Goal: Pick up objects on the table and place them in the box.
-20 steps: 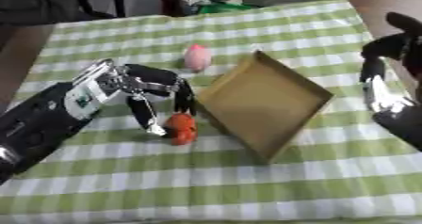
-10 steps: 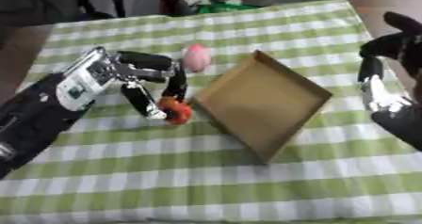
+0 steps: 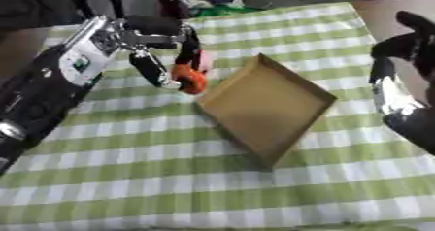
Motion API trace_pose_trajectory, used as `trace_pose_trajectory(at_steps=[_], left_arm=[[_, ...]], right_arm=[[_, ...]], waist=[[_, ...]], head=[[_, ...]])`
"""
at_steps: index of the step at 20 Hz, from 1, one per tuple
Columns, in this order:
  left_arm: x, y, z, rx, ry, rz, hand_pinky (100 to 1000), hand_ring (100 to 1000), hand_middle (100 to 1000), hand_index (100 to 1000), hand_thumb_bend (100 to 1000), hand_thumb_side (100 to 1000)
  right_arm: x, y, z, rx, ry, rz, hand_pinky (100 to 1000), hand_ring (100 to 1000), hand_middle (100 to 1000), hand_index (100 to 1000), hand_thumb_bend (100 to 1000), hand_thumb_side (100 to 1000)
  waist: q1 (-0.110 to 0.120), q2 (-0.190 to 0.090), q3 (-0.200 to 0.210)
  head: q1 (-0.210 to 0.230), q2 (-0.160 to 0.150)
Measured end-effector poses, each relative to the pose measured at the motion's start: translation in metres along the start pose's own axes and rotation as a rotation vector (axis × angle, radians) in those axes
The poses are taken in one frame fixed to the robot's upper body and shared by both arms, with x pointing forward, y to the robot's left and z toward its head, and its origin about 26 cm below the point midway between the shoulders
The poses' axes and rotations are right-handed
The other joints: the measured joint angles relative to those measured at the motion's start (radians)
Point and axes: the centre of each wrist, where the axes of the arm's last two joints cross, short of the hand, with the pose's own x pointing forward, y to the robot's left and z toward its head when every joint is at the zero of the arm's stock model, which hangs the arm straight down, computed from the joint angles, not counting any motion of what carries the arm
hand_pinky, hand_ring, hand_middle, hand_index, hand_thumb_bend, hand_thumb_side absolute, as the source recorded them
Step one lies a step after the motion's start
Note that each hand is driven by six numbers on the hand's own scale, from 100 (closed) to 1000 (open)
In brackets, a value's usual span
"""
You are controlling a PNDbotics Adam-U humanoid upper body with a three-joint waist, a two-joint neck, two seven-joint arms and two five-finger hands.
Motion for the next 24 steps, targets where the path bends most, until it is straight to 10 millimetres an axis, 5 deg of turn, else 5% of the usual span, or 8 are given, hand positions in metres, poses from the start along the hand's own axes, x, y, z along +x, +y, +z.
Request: trace_pose_trajectory(at_steps=[13, 16, 18, 20, 24], left_arm=[[0.021, -0.022, -0.074, -0.012, -0.073, -0.123, 635, 494, 443, 645, 269, 141], [0.025, -0.027, -0.081, -0.006, -0.095, -0.152, 696, 613, 557, 740, 351, 191], [0.027, -0.027, -0.084, 0.001, -0.108, -0.172, 733, 668, 645, 805, 508, 296], [0.028, -0.027, -0.084, 0.005, -0.114, -0.193, 745, 680, 665, 821, 571, 332], [0.025, -0.023, -0.081, 0.005, -0.106, -0.226, 759, 687, 675, 820, 589, 340]], right_arm=[[0.009, -0.004, -0.011, -0.007, -0.05, -0.001, 821, 695, 640, 933, 100, 439], [0.01, -0.005, -0.011, -0.007, -0.052, 0.001, 821, 695, 640, 933, 100, 432], [0.01, -0.005, -0.011, -0.006, -0.052, 0.001, 820, 695, 640, 933, 100, 439], [0.01, -0.005, -0.011, -0.006, -0.053, 0.002, 820, 695, 640, 933, 100, 439], [0.01, -0.005, -0.011, -0.006, -0.053, 0.003, 821, 695, 641, 933, 100, 440]], waist=[[-0.002, 0.009, -0.046], [-0.002, 0.012, -0.048], [-0.002, 0.012, -0.048], [-0.002, 0.012, -0.048], [-0.003, 0.012, -0.042]], head=[[0.028, 0.0], [0.03, 0.0], [0.031, 0.0], [0.031, 0.0], [0.03, 0.0]])
